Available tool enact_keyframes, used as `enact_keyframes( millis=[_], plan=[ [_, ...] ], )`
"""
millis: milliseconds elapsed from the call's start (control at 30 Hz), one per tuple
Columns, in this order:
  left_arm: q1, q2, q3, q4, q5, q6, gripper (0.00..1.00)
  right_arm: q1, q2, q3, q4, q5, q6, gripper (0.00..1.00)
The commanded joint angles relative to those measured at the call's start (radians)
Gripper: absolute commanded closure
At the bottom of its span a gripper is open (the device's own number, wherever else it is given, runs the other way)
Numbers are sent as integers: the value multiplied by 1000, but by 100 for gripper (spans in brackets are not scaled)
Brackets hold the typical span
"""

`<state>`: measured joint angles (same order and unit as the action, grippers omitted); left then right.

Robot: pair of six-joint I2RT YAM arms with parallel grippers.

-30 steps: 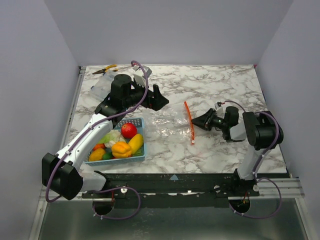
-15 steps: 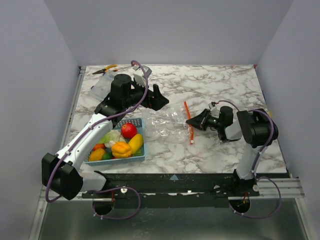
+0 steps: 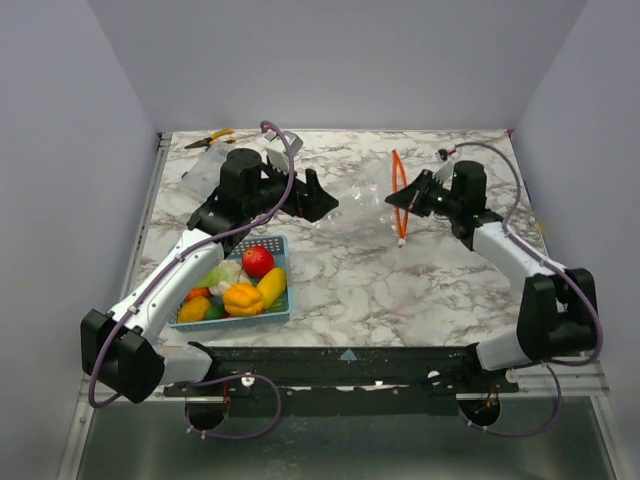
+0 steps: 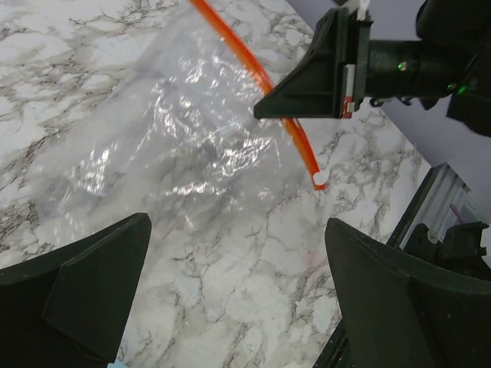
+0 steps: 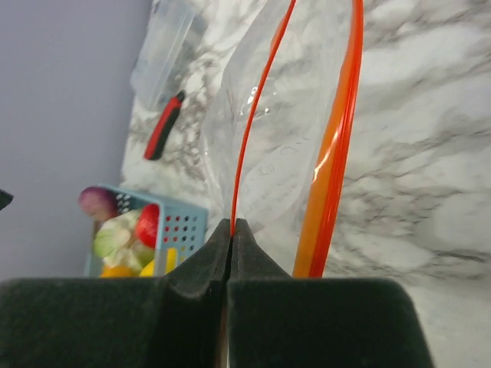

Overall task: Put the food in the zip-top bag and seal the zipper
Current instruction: Pick up the zipper food storage bag at the center of the board, then open the zipper of the food storage bag at the center of the board.

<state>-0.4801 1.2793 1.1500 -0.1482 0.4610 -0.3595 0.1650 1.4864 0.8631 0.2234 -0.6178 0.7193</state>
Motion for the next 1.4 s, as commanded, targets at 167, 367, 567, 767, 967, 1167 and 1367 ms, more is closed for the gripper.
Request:
enact_keyframes(
  millis=[167,367,567,767,967,1167,1367],
  plan=[
    [-6,-87,1,25,6,-62,2,8,-202,328,-825,441,-435,100],
    [-5,-74,-7,35,-5,-136,2,163,-200,302,-763,475,-377,100],
    [-5,35,61,-69,1,-222,13,369,-114,164,-498,467,-227,100],
    [-6,107,84,-125,25,-280,33,416,-83,105,-309,444,-118,100],
    [-12,116,59,-84,69,-305,41,428,-78,95,-279,461,-80,100],
    [-18,164,73,-94,88,-309,48,448,-84,75,-251,496,-47,100],
    [-26,205,133,-184,10,-246,50,479,-99,47,-191,534,47,100]
  ],
)
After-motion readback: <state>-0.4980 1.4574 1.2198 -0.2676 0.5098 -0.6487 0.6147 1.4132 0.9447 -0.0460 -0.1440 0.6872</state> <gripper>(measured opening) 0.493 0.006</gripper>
